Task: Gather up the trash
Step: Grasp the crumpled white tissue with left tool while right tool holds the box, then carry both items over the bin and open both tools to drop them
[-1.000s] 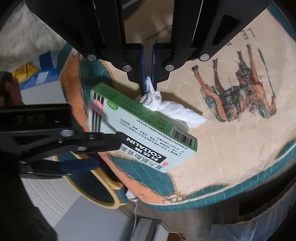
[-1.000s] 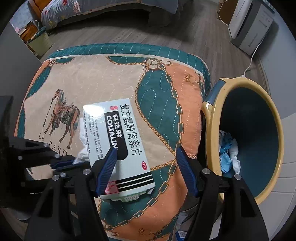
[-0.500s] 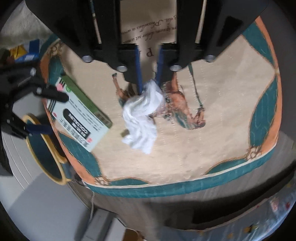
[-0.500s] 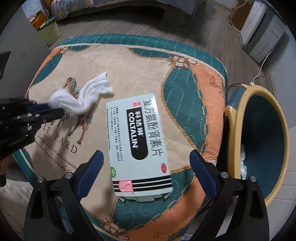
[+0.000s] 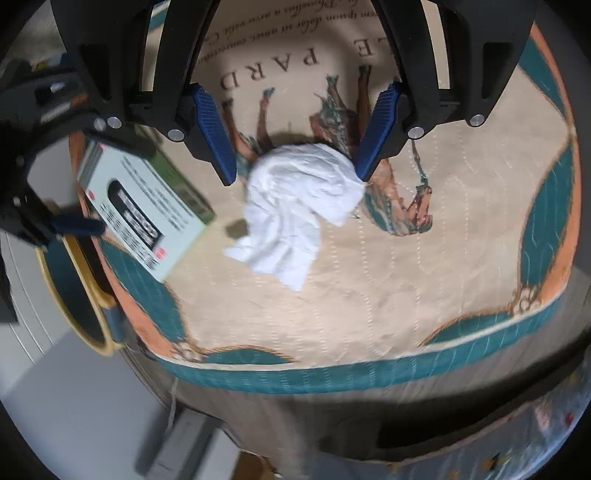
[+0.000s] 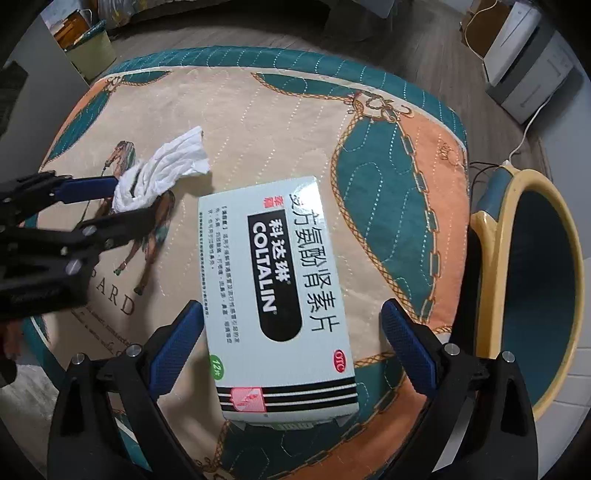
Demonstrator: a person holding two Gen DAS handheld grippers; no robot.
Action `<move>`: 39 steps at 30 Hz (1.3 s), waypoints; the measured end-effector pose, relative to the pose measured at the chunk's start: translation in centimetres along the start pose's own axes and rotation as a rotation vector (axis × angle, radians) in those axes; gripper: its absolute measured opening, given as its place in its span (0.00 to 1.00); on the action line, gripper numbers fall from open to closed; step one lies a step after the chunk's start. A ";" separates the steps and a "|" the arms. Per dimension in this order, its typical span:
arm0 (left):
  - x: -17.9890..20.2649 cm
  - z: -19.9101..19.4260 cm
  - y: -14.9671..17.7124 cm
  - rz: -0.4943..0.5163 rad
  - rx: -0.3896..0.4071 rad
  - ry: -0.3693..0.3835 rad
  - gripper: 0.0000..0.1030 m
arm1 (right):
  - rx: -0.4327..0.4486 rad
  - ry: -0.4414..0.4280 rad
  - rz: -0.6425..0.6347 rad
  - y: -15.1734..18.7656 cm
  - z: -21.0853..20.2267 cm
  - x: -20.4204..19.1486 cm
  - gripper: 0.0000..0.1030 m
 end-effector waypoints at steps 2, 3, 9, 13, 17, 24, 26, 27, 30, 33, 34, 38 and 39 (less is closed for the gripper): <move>-0.3 0.1 -0.2 -0.016 0.015 0.007 0.63 | 0.007 0.002 -0.004 0.0 0.1 0.0 0.89; -0.3 0.1 -0.3 -0.014 0.021 0.006 0.63 | 0.005 -0.002 -0.005 0.0 0.2 0.1 0.85; 0.2 0.4 -0.3 0.052 0.047 -0.052 0.51 | 0.013 0.000 -0.028 0.3 0.1 -0.1 0.70; 0.2 0.4 -0.6 0.065 0.055 -0.085 0.33 | 0.009 -0.020 -0.024 0.2 0.2 -0.5 0.69; -0.3 0.3 -0.8 0.063 0.053 -0.091 0.20 | -0.005 -0.056 -0.031 0.2 -0.1 -0.6 0.69; 0.5 -3.3 -1.9 0.080 0.153 -0.034 0.19 | 0.026 -0.052 -0.081 0.1 -2.8 -1.0 0.69; 1.4 -4.4 -2.3 0.090 0.177 -0.015 0.19 | 0.050 -0.027 -0.044 0.1 -4.1 0.5 0.69; 1.8 -5.0 -2.5 0.092 0.189 -0.001 0.19 | 0.063 -0.013 -0.023 0.1 -4.8 1.5 0.69; 3.3 -6.5 -2.8 0.093 0.211 0.047 0.19 | 0.094 0.013 0.060 0.4 -6.7 5.2 0.69; 5.1 -7.7 -2.7 0.100 0.221 0.096 0.19 | 0.127 0.046 0.149 1.2 -8.9 9.1 0.69; 6.0 -7.9 -2.8 0.108 0.220 0.111 0.19 | 0.136 0.064 0.177 1.7 -9.7 10.5 0.69; 9.7 -8.0 -2.2 0.179 0.205 0.134 0.19 | 0.191 0.118 0.276 3.5 -12.7 16.2 0.69; 10.9 -8.0 -2.1 0.206 0.199 0.138 0.19 | 0.199 0.136 0.303 4.2 -13.1 17.5 0.69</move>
Point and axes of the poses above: each gripper's, at about its wrist camera, not at the fingertips, and z roughly the way its jaws point, x to its right, y to its underside, the point moved 4 cm from there along z, roughly the way its jaws point, and after that the axes turned 8 degrees about -z, right-handed, at the moved point
